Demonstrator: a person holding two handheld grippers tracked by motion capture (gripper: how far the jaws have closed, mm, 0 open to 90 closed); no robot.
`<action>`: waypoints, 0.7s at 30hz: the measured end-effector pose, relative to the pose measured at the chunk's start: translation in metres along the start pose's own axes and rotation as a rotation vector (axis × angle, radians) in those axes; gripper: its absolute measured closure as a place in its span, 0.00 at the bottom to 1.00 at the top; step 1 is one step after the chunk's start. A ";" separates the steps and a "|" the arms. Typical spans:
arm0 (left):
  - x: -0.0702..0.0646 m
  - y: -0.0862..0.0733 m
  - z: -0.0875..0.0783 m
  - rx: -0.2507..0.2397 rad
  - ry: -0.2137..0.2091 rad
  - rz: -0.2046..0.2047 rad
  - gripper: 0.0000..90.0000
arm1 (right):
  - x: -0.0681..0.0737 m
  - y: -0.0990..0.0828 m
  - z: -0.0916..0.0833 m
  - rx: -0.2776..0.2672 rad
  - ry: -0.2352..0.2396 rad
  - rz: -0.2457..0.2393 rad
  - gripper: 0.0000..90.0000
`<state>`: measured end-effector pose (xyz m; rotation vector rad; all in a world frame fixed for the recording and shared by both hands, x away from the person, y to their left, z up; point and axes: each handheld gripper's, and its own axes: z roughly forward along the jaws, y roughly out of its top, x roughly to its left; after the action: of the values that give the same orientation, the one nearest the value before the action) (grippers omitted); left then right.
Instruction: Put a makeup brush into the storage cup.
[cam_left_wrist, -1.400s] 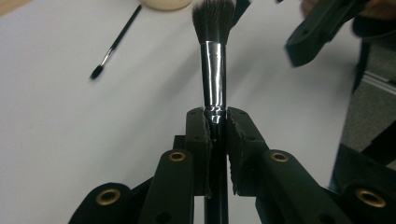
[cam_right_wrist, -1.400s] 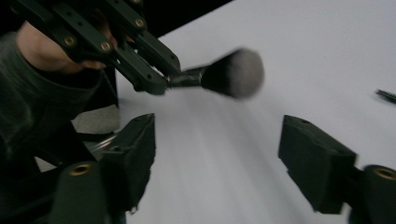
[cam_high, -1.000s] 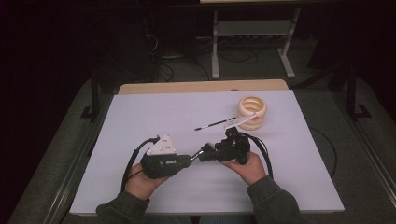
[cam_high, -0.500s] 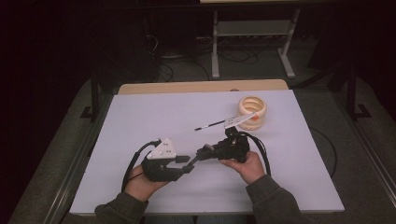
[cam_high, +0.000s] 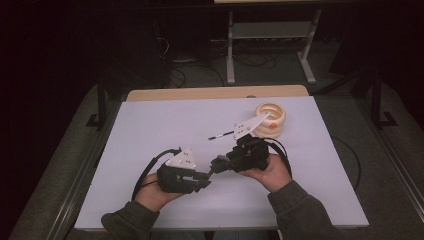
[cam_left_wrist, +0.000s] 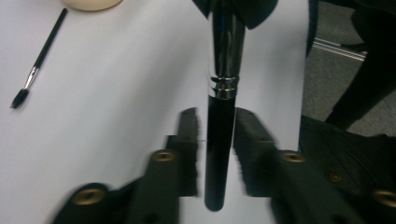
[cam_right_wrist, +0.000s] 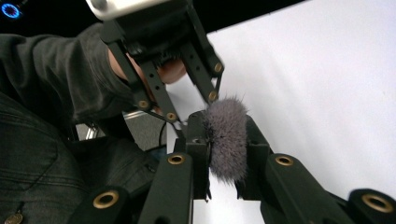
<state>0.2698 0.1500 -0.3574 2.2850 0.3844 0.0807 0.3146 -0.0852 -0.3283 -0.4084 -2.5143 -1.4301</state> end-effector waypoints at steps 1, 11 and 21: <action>0.000 0.000 -0.001 0.000 0.016 0.009 0.87 | 0.001 0.000 0.000 -0.006 -0.004 -0.005 0.86; 0.005 0.000 -0.009 -0.060 0.048 -0.015 0.88 | -0.004 -0.013 -0.001 -0.158 -0.052 0.063 0.68; 0.006 0.001 -0.005 -0.079 0.036 -0.044 0.88 | -0.002 -0.017 0.008 -0.224 -0.034 0.066 0.86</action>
<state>0.2750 0.1553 -0.3537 2.1982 0.4429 0.1133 0.3106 -0.0873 -0.3466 -0.5530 -2.3499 -1.6977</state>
